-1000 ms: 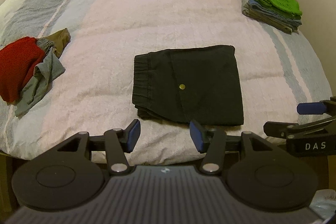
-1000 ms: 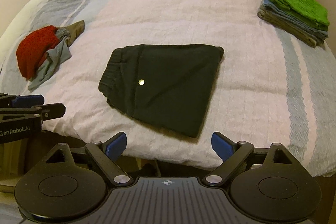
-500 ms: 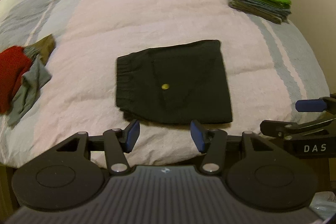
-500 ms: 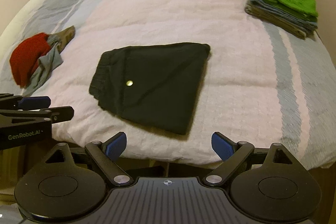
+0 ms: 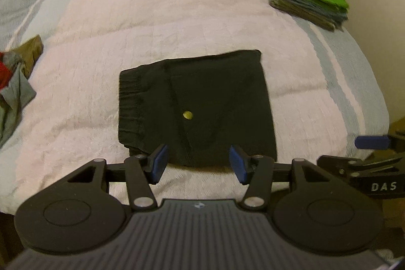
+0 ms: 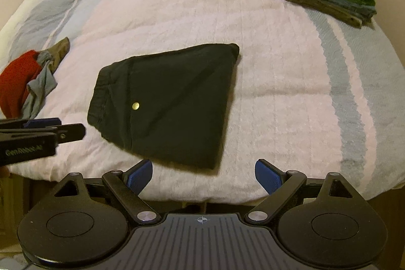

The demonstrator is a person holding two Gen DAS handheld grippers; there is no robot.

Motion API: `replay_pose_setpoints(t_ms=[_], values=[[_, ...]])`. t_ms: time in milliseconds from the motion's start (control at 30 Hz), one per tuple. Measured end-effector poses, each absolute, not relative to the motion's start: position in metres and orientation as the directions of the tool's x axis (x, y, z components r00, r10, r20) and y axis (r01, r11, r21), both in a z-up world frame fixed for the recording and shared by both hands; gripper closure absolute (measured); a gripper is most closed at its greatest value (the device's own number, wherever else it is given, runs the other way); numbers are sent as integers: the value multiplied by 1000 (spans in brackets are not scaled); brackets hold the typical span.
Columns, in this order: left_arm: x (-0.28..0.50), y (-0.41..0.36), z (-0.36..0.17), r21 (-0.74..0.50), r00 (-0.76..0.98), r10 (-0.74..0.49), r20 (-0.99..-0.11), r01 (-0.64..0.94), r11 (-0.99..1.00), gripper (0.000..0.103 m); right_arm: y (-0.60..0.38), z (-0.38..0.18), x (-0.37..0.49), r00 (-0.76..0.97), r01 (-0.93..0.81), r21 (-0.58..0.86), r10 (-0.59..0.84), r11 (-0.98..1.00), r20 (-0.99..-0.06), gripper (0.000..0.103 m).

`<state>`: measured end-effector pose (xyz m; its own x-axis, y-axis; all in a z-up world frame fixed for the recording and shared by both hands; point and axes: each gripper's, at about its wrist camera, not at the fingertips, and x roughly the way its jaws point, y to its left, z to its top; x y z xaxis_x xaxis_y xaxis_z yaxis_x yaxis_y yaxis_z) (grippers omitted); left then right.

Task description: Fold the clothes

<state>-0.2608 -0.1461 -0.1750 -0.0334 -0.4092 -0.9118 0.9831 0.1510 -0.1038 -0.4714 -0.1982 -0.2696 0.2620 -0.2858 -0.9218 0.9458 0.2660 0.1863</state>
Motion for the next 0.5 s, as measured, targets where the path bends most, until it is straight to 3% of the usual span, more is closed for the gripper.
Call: replay_pose_setpoints(t_ms=[133,300,500], values=[[-211,-140,-207,-174,-50,-423,-905,950,260,54,-219,-296,-477,289,949,241,-255,204,-923,12],[-149,-135,-255,-278,-99,-448,-889,893,354,40,-247,-330,-489,311,948,285,-231,139,-922,12],[-97,-150,-318,-452,-241,-469,-850,790,414,35,-279,-370,-505,374,926,373,-239,51,-896,12]])
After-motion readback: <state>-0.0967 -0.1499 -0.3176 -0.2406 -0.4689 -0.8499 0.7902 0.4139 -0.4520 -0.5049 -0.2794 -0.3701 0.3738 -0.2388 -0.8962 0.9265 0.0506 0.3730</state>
